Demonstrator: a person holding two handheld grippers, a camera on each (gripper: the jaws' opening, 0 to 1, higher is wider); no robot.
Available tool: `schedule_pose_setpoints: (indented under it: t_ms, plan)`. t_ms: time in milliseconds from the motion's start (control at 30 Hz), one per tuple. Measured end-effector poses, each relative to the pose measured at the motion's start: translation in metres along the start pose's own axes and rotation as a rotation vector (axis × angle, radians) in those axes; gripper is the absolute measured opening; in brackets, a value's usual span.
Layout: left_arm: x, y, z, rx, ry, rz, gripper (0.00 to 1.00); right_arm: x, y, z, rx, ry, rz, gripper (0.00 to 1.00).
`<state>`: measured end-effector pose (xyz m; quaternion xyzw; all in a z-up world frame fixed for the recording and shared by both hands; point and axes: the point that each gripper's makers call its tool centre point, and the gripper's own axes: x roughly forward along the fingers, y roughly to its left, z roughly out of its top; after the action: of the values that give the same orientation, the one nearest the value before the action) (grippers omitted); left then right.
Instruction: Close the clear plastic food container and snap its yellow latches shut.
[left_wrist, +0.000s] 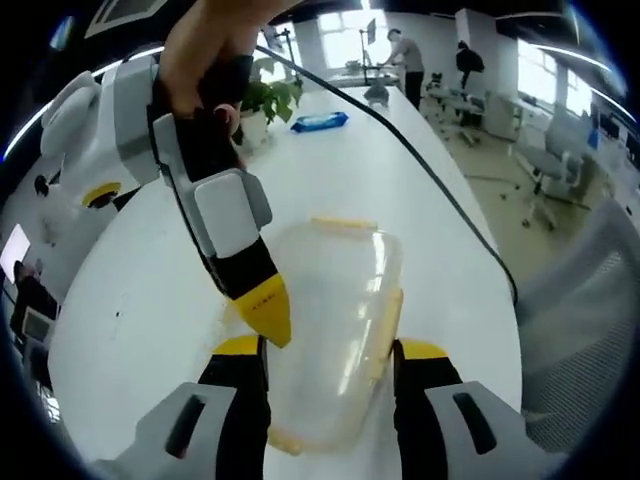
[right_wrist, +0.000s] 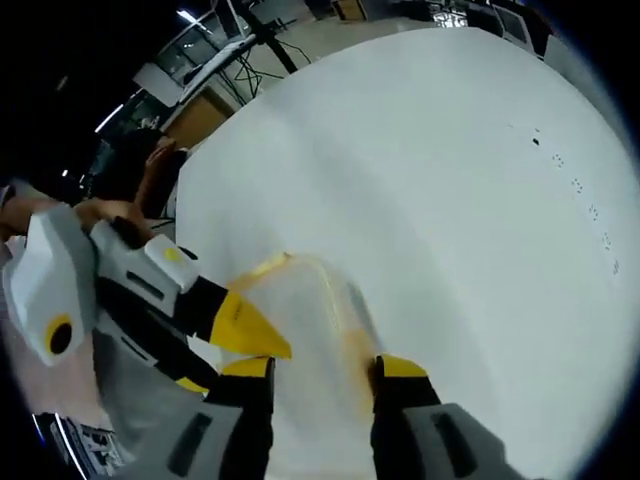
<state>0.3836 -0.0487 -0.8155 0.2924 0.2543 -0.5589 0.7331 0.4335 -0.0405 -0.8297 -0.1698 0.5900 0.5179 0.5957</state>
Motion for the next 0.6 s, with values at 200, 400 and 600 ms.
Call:
schedule_pose_setpoints:
  t_ms: [200,400,600]
  plan:
    - [0.0029,-0.0036,-0.0013,0.058,0.014,0.067,0.46,0.0009,0.0062,-0.0012,-0.028,-0.014,0.06,0.35]
    - [0.008,-0.0015,-0.006,0.113,0.013,0.137,0.44,0.0011,0.0063,-0.0038,-0.064,-0.011,0.046,0.37]
    - [0.0077,-0.0022,-0.0045,0.126,0.008,0.129,0.45,0.0016,0.0061,-0.0055,-0.068,-0.021,0.025,0.4]
